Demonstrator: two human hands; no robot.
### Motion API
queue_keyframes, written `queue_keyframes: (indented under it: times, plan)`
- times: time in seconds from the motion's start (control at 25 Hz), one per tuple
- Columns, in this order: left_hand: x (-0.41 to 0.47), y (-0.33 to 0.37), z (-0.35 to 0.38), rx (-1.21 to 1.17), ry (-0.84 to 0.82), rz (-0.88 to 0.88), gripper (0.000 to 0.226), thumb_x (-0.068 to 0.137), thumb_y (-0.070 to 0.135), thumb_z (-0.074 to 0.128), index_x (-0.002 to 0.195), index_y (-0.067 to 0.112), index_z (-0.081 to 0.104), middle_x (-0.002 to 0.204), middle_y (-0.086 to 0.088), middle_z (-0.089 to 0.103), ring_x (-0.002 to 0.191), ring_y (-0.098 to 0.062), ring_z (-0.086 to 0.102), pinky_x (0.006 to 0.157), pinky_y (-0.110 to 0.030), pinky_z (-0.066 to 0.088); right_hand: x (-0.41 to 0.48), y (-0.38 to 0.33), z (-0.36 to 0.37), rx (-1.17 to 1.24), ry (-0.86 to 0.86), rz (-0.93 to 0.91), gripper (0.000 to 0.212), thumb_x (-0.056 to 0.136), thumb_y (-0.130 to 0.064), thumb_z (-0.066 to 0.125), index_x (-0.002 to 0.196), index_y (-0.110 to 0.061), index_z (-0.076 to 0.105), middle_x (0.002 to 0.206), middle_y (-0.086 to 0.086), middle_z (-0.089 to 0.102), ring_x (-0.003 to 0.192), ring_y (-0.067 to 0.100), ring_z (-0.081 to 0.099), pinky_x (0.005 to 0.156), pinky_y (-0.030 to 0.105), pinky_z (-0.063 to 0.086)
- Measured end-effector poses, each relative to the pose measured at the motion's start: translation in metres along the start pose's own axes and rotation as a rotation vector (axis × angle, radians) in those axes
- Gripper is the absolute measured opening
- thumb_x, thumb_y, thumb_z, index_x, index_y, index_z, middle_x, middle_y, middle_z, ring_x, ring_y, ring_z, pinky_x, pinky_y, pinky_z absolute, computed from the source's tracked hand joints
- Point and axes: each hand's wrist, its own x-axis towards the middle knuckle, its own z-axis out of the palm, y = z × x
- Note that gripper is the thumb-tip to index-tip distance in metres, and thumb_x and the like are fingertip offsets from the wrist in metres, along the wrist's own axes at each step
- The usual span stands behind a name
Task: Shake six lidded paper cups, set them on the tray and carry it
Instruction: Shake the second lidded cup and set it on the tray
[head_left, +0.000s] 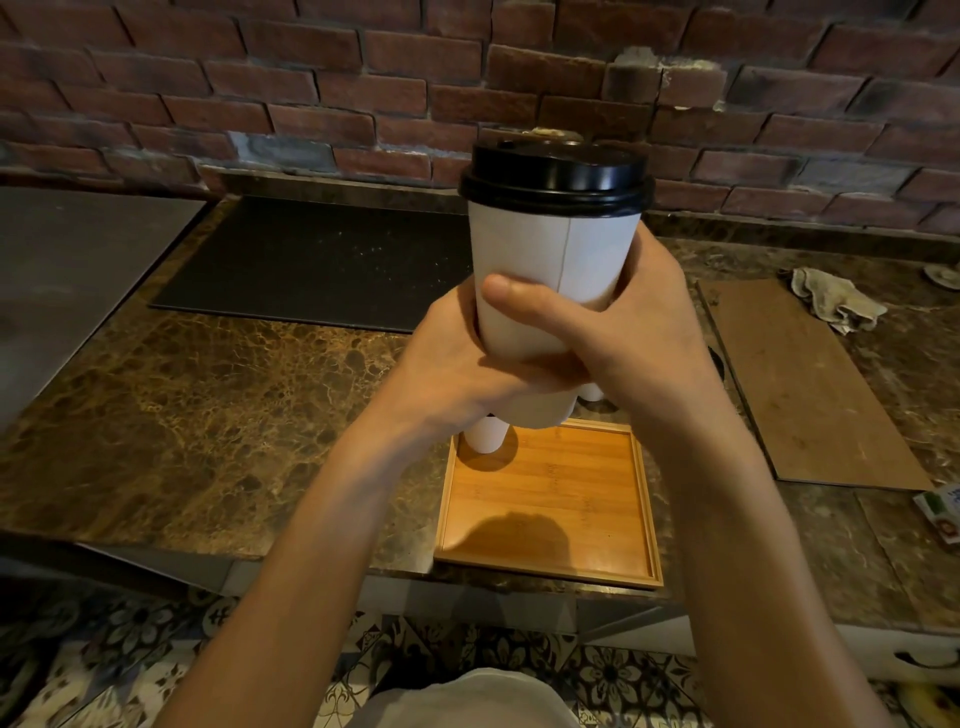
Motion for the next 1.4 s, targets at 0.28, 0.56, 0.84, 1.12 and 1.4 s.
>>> queue_keyframes:
  times: [0.28, 0.56, 0.84, 1.12, 1.4]
  plan:
    - [0.001, 0.005, 0.001, -0.112, -0.121, -0.003, 0.051, 0.063, 0.021, 0.08, 0.108, 0.032, 0.059, 0.101, 0.013, 0.069, 0.098, -0.007, 0.066, 0.074, -0.018, 0.053, 0.002, 0.003, -0.01, 0.163, -0.14, 0.002, 0.064, 0.062, -0.037, 0.083, 0.118, -0.027, 0.054, 0.101, -0.016, 0.066, 0.099, 0.004, 0.065, 0.074, 0.019, 0.054]
    - [0.0, 0.003, -0.003, -0.128, -0.246, -0.018, 0.055, 0.068, 0.018, 0.077, 0.117, 0.032, 0.057, 0.109, 0.012, 0.067, 0.106, -0.011, 0.063, 0.08, -0.019, 0.052, 0.004, 0.012, -0.019, 0.275, -0.274, 0.037, 0.056, 0.065, -0.036, 0.073, 0.118, -0.024, 0.056, 0.102, -0.011, 0.069, 0.103, 0.012, 0.066, 0.077, 0.023, 0.054]
    - [0.003, -0.005, -0.001, -0.042, -0.064, -0.013, 0.051, 0.06, 0.028, 0.082, 0.106, 0.037, 0.06, 0.103, 0.012, 0.069, 0.099, -0.011, 0.066, 0.074, -0.022, 0.054, 0.007, 0.011, -0.012, 0.06, -0.178, 0.024, 0.067, 0.066, -0.045, 0.079, 0.125, -0.028, 0.052, 0.107, -0.014, 0.063, 0.1, 0.001, 0.062, 0.075, 0.019, 0.055]
    - [0.009, -0.011, 0.0, 0.016, 0.037, -0.037, 0.051, 0.061, 0.021, 0.082, 0.105, 0.027, 0.059, 0.101, 0.008, 0.07, 0.094, -0.01, 0.068, 0.073, -0.021, 0.056, 0.005, 0.01, -0.004, -0.09, -0.029, -0.005, 0.07, 0.07, -0.051, 0.079, 0.127, -0.037, 0.041, 0.111, -0.023, 0.053, 0.101, -0.006, 0.055, 0.076, 0.011, 0.052]
    - [0.01, -0.011, -0.004, -0.01, 0.005, -0.063, 0.05, 0.055, 0.035, 0.08, 0.1, 0.031, 0.058, 0.093, 0.013, 0.07, 0.092, -0.011, 0.068, 0.069, -0.021, 0.055, 0.007, 0.01, -0.005, -0.036, -0.033, 0.047, 0.078, 0.067, -0.054, 0.078, 0.132, -0.031, 0.043, 0.119, -0.015, 0.056, 0.107, 0.004, 0.059, 0.084, 0.031, 0.058]
